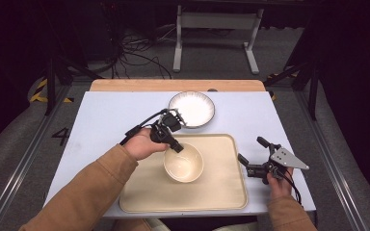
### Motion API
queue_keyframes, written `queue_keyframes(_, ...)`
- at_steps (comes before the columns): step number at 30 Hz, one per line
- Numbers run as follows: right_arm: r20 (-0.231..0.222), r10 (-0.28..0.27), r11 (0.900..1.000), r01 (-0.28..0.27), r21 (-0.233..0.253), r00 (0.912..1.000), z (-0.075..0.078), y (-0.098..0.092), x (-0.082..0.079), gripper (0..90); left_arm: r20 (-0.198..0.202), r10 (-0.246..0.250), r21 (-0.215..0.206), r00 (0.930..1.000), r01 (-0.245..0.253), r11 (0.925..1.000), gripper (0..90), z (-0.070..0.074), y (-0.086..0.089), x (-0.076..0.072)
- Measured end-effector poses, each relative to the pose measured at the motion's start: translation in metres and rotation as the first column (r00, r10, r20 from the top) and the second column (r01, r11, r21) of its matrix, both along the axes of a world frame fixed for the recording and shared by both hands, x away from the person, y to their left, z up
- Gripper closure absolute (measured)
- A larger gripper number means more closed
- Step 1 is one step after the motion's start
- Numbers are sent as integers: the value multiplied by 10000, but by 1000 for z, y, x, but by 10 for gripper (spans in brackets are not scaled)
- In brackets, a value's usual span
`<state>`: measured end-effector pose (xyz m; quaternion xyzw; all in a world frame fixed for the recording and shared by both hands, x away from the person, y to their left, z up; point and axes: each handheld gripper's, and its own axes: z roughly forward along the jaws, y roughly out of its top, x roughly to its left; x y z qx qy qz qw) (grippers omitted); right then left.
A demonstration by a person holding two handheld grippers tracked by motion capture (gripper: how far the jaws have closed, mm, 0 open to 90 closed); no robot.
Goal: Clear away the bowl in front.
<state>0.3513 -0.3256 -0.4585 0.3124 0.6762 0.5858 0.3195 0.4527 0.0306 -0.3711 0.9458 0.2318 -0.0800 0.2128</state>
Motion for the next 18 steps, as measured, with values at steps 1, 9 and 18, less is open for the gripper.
queue_keyframes(1, -1, 5, 10000, -5, -8, 10000, 0, 0, 0, 13, -66, 74, 29, 10000, -74, 10000, 817, -1, 0, 0)
queue_keyframes(9, -1, -11, 10000, 11, -6, 10000, 0, 0, 0, 12, -9, 14, 98, 10000, -13, 10000, 817, -9, -5, 1)
queue_keyframes(18, 0, -2, 10000, 2, -13, 10000, 0, 0, 0, 9, -51, -72, 181, 10000, 73, 9998, 816, -15, -9, 2)
